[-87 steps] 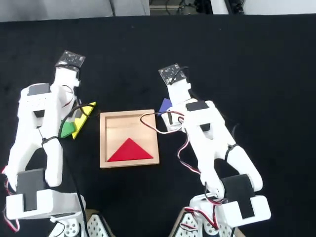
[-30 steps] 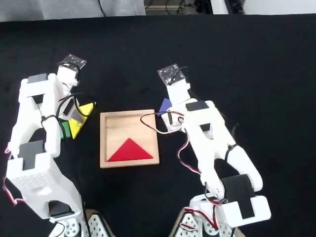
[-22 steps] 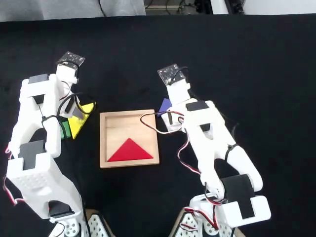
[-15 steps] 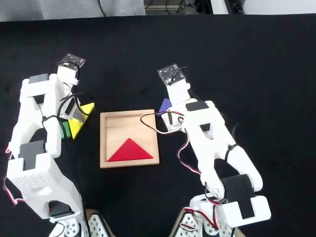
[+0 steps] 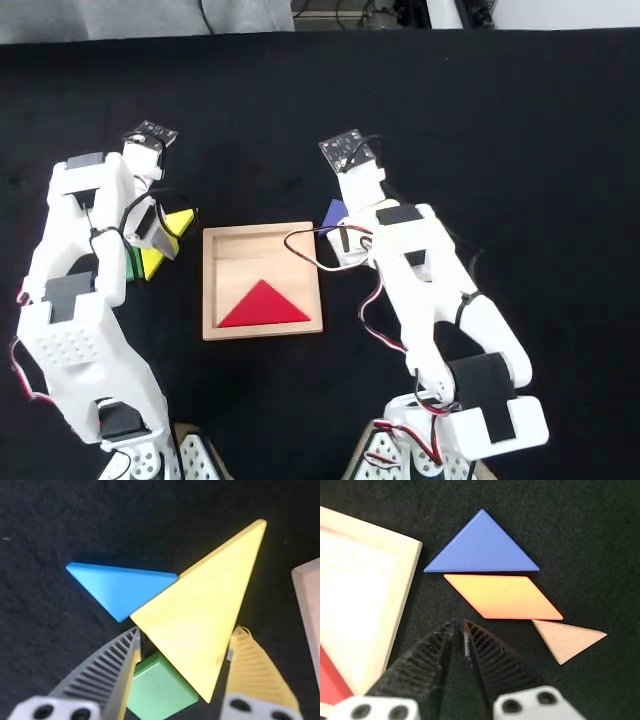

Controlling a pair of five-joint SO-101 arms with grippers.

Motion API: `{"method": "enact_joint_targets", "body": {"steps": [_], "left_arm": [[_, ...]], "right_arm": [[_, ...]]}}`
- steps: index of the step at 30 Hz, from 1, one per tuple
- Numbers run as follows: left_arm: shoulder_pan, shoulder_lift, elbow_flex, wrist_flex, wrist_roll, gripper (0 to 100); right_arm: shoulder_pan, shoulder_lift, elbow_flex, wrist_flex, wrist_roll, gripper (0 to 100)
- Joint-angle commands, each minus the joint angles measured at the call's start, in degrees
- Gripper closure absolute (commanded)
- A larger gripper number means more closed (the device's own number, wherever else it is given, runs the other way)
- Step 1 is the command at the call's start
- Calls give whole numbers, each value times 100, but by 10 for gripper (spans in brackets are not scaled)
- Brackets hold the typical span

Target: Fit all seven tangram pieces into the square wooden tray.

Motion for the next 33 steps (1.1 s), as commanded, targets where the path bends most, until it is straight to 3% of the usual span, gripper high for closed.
{"method": "enact_joint_targets", "body": {"steps": [1,8,16,20,25,33], "left_arm": [[119,-35,-303,-18,79,723],[154,18,-769,-18,79,718],[207,18,-822,-44,26,646],[215,97,-822,-422,18,646],[215,475,-831,-501,-677,647],[303,589,-1288,-246,-818,646]], "right_arm": [[79,-13,-48,-114,70,987],[79,-13,-48,-114,70,987],[79,-13,-48,-114,70,987],[79,-13,-48,-114,70,987],[79,-13,-48,-114,79,987],[79,-13,-48,-114,79,987]]}}
